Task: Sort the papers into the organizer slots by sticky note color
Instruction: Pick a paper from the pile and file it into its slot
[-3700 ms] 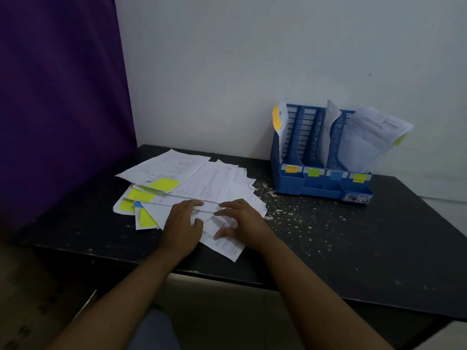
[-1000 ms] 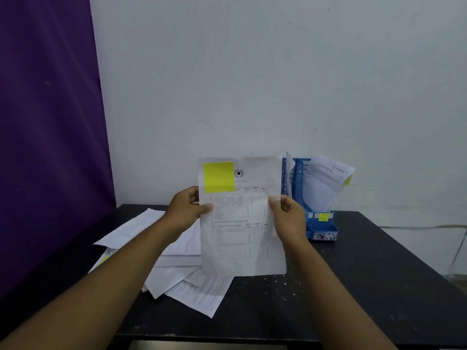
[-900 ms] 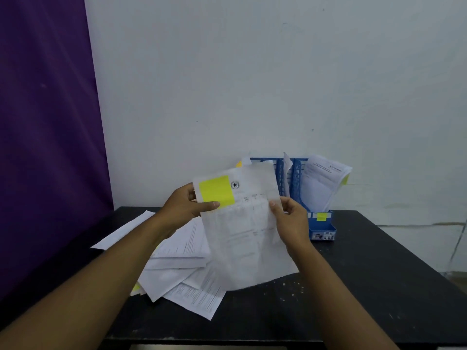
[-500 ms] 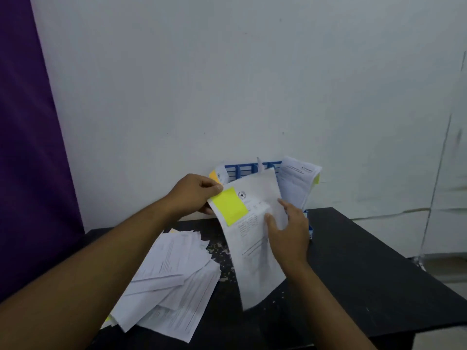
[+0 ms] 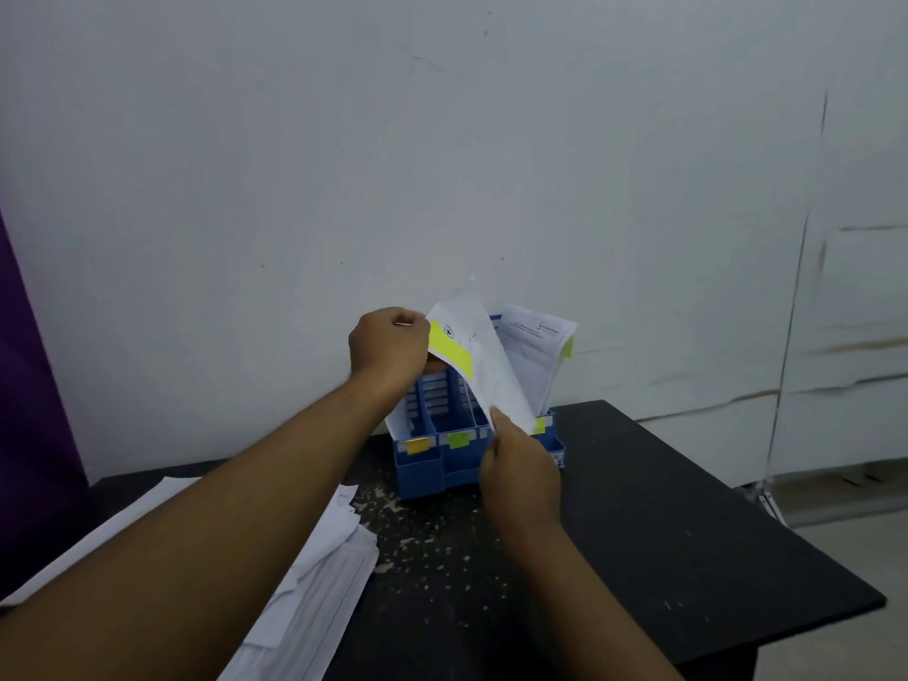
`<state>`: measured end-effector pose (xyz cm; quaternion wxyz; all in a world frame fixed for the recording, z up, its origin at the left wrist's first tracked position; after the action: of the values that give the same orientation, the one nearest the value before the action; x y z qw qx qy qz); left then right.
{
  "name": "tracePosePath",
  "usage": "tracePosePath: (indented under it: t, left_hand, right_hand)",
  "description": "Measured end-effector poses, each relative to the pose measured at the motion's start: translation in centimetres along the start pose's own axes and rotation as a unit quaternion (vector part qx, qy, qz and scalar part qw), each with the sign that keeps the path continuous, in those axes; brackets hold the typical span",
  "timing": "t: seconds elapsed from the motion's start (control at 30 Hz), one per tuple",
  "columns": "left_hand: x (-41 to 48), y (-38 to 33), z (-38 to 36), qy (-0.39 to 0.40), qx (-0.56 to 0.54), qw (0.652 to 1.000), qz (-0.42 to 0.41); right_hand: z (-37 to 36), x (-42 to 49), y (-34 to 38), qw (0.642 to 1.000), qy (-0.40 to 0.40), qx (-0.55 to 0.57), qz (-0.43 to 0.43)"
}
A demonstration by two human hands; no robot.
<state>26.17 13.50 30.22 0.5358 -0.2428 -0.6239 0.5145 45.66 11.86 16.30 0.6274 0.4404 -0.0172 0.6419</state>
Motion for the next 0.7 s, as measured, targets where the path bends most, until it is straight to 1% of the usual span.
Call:
tracePosePath:
  t: [0.13,0.27,0.37,0.43,0.7]
  left_hand:
    - [0.1,-0.5,-2.9,0.046,-0.043,0.998,0.006]
    - [1.2,-1.5,-5.3,0.074,-0.066,0.995,0.005]
    - [2.6,-2.5,-7.1,0.086,-0.070,0.994,-0.003]
    - [3.8,-3.0,-8.3,0.091,-0.065,0.994,-0.010]
    - [8.5,-2.0,-13.1,0.106,-0.056,0.993,-0.003]
  right_hand:
    - [-0.2,2.9,-1.9,0.999,-0.020,0.037,-0.016]
    - [-0.3,5.9,-2.8,0.997,-0.038,0.062,-0.008]
    - [-0.4,8.0,-2.5,0.994,-0.035,0.099,0.025]
    - [-0.5,9.6,-2.7,0.992,-0.042,0.118,0.031]
    - [-4.0,15.7,-6.4,0.990,-0.051,0.133,0.002]
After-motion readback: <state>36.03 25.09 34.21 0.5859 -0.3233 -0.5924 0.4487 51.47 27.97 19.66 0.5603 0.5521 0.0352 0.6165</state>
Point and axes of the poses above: each hand's wrist, its own x-axis towards the middle knuckle, its own z-axis out of the back of the hand, y = z × x, the point moved 10 cm from there along x, towards the middle knuckle, and after that the axes turned 2 degrees about -x, right-handed, at the moved point
